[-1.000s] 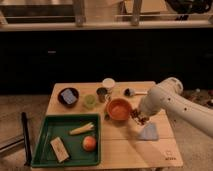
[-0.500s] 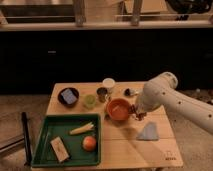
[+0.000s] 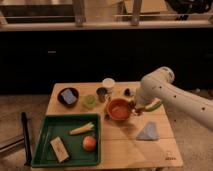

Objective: Place grapes in red bowl

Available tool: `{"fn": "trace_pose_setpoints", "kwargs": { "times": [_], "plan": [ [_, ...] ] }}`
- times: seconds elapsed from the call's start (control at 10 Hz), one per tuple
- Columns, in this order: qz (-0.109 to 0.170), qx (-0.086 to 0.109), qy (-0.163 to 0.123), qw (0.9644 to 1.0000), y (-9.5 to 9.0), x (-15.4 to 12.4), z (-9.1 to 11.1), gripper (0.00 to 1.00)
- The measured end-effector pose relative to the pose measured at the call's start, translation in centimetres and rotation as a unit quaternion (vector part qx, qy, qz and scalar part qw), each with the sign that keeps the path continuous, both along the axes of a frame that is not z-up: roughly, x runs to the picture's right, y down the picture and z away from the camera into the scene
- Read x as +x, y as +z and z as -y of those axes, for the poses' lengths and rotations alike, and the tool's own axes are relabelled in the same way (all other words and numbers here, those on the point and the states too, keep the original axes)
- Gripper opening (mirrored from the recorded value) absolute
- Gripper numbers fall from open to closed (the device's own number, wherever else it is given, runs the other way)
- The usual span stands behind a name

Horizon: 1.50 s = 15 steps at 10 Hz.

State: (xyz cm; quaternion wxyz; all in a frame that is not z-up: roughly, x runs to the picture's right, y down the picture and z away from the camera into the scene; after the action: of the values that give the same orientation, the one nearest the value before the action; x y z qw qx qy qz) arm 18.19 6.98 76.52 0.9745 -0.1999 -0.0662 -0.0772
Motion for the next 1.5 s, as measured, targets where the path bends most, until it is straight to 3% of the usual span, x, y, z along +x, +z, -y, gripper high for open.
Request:
{"fn": "trace_pose_setpoints", "kwargs": {
  "times": [0.7, 1.5],
  "plan": [
    [-0.006, -0.004, -0.005, 1.0000, 2.1, -1.0, 3.2, 0.07],
    [-0.012, -0.014, -0.019, 0.9996, 3.6, -1.1, 4.9, 0.07]
  ]
}}
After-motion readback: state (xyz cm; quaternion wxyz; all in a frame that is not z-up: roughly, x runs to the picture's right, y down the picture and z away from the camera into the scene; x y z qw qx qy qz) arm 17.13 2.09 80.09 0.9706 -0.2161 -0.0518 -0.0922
